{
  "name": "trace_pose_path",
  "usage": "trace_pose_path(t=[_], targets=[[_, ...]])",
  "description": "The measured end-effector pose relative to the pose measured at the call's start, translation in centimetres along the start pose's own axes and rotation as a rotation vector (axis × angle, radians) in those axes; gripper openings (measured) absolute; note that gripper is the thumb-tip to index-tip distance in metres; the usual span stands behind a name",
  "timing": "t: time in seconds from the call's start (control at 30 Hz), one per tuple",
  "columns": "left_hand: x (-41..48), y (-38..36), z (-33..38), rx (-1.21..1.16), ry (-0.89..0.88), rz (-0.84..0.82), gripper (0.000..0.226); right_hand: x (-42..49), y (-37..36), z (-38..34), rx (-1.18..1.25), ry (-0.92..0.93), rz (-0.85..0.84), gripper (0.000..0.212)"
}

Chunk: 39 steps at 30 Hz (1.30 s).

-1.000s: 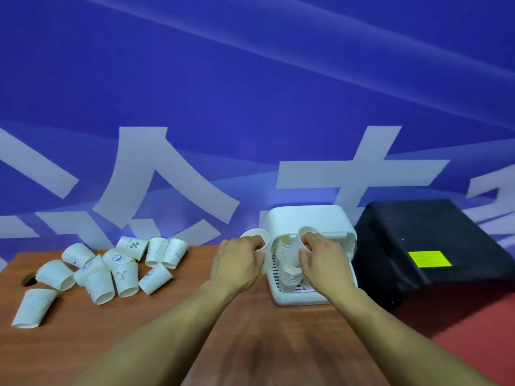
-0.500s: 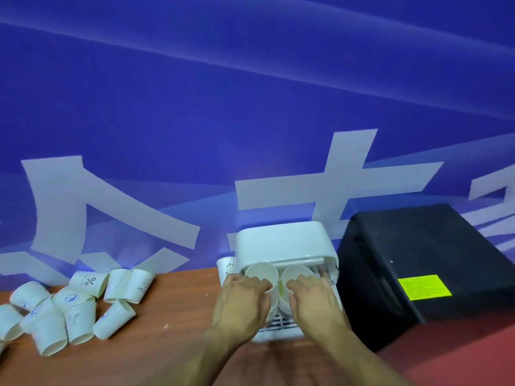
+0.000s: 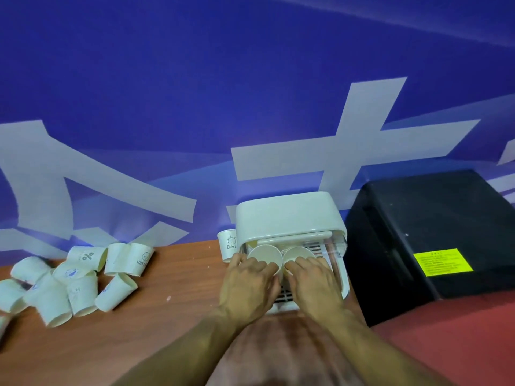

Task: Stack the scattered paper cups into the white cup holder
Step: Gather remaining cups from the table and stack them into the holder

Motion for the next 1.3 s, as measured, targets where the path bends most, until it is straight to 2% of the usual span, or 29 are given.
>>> trace_pose_path(t=[0.17, 0.33, 0.47, 0.57, 0.63, 0.7, 0.8, 1.03, 1.13, 1.3], targets=[[-0.3, -0.9, 0.4, -0.024, -0.049, 0.068, 0.015, 0.3, -0.3, 0.2, 0.058, -0.001, 0.069, 0.011], [-0.3, -1.2, -0.1, -0.044, -0.008, 0.147, 0.012, 0.5, -1.4, 0.9, 0.058, -0.055, 0.033, 0.016], [-1.5, -2.0, -0.2, -0.056, -0.061, 0.166, 0.01, 0.7, -2.0, 1.2, 0.049, -0.065, -0.001, 0.022], [-2.3, -2.6, -0.4, -0.036, -0.068, 0.174, 0.009, 0.4, -2.7, 1.5, 0.05, -0.062, 0.008, 0.018], [-2.3, -3.1, -0.7, -0.019, -0.046, 0.158, 0.01, 0.3, -3.0, 1.6, 0.05, -0.055, 0.031, 0.012], [-2.3, -3.8, -0.8, -0.007, -0.029, 0.123, 0.011, 0.3, -3.2, 1.6, 0.047, -0.051, 0.039, 0.021], [-2.3, -4.6, -0.6, -0.015, -0.011, 0.09, 0.013, 0.2, -3.2, 1.4, 0.037, -0.027, 0.048, 0.009], [-3.1, -5.3, -0.2, -0.002, 0.01, 0.096, 0.005, 0.1, -3.5, 1.0, 0.029, -0.025, 0.074, 0.017], [-3.4, -5.7, -0.7, 0.02, 0.048, 0.064, 0.012, -0.1, -3.8, 0.8, 0.035, -0.028, 0.05, 0.029], [-3.1, -7.0, -1.4, 0.002, 0.038, -0.047, 0.023, -0.2, -4.1, 0.8, 0.024, -0.041, 0.045, 0.031]])
Point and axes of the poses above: each hand's wrist, its own x-axis towards the middle knuckle, its own y-axis out of the back of the hand, z = x × y, the point moved 3 cm from there along x, towards the middle knuckle, and after that the axes turned 10 degrees about z, right-handed, at the moved point
